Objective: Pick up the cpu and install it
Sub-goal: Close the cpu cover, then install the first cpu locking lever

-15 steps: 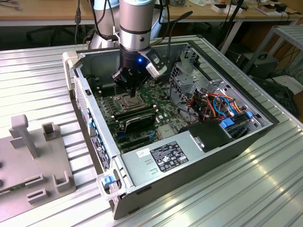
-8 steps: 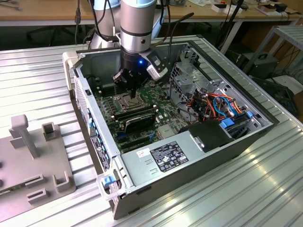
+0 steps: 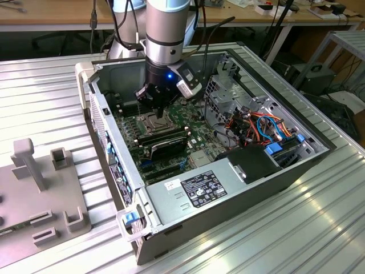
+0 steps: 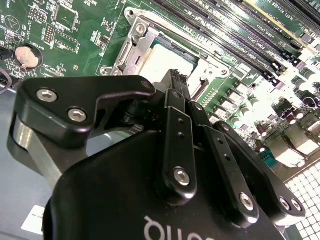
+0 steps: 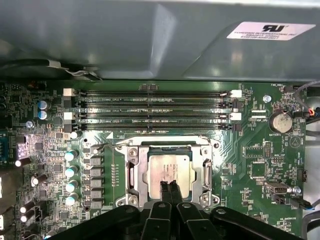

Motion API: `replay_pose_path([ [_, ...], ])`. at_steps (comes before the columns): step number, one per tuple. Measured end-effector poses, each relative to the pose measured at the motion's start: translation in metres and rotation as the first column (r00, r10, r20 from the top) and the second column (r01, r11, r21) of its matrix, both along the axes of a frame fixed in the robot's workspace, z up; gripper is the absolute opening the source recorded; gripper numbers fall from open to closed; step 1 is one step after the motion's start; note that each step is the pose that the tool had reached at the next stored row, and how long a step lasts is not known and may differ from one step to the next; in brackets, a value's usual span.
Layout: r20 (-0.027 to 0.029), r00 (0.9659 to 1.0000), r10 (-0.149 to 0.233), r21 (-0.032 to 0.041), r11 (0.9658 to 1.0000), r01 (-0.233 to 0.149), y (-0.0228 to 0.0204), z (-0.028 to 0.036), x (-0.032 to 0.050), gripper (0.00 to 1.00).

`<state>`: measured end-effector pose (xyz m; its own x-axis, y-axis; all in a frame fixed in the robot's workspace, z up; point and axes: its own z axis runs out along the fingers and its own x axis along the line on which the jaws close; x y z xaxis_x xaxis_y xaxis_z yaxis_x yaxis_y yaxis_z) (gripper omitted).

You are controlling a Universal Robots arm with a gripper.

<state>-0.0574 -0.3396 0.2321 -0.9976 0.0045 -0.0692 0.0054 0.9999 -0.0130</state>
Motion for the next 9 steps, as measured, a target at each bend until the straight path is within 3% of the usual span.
replay_pose_path([
  [9,-0.0001,1.0000,0.000,-0.0001,1.0000,0.000,0.0010,-0.0003,0.0000,0.11],
])
